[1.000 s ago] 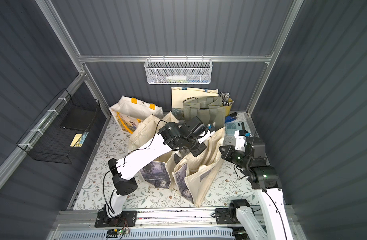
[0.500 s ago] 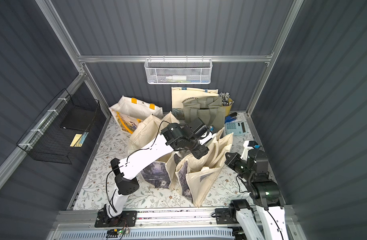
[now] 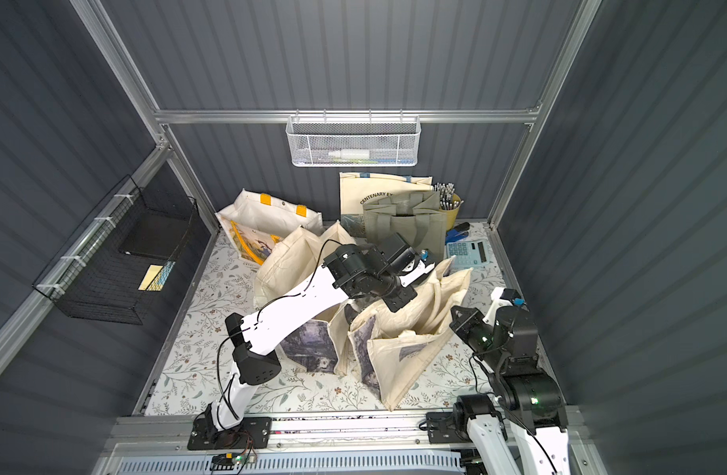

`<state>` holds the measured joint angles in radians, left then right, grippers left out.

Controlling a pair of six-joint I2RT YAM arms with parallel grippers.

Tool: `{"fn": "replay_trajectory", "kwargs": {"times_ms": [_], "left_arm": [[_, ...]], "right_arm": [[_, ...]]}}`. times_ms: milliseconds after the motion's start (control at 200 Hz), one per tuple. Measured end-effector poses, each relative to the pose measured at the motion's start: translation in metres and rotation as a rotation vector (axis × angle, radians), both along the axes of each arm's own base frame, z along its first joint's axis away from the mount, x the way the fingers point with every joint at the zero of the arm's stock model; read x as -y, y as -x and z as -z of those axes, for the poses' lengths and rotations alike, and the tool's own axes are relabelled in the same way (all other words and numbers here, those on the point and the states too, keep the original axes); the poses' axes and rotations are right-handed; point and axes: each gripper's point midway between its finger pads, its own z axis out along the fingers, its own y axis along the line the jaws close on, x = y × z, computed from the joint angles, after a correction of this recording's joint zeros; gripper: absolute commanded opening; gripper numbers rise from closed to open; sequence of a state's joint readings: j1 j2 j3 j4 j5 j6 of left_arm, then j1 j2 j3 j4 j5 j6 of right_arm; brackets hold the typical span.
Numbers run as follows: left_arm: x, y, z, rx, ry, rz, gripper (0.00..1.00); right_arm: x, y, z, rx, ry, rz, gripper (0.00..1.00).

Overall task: Put away the canvas bag
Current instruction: Adjust the canvas bag at the center of the board.

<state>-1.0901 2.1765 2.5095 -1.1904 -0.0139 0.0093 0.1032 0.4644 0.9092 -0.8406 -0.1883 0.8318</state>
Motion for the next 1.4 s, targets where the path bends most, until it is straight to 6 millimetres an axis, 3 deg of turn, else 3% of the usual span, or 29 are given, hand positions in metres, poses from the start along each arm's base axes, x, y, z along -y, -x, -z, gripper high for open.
{"fn": "replay_trajectory", "kwargs": {"times_ms": [215, 470, 1046, 1396], "left_arm": [[0.026, 0.000, 0.005, 0.035, 0.043, 0.081, 0.00], [0.047, 0.005, -0.009, 0.067, 0.129, 0.173, 0.00], [0.085, 0.021, -0.007, 0.035, 0.255, 0.326, 0.00], [0.116, 0.035, -0.005, -0.001, 0.369, 0.449, 0.00]], "right_arm": [[0.010, 0.012, 0.005, -0.007, -0.032, 0.077, 0.00], [0.013, 0.012, 0.038, -0.058, -0.105, 0.135, 0.00], [0.023, -0.008, 0.015, 0.046, -0.120, 0.206, 0.00], [0.041, 0.019, 0.009, 0.098, -0.227, 0.337, 0.00]]}}
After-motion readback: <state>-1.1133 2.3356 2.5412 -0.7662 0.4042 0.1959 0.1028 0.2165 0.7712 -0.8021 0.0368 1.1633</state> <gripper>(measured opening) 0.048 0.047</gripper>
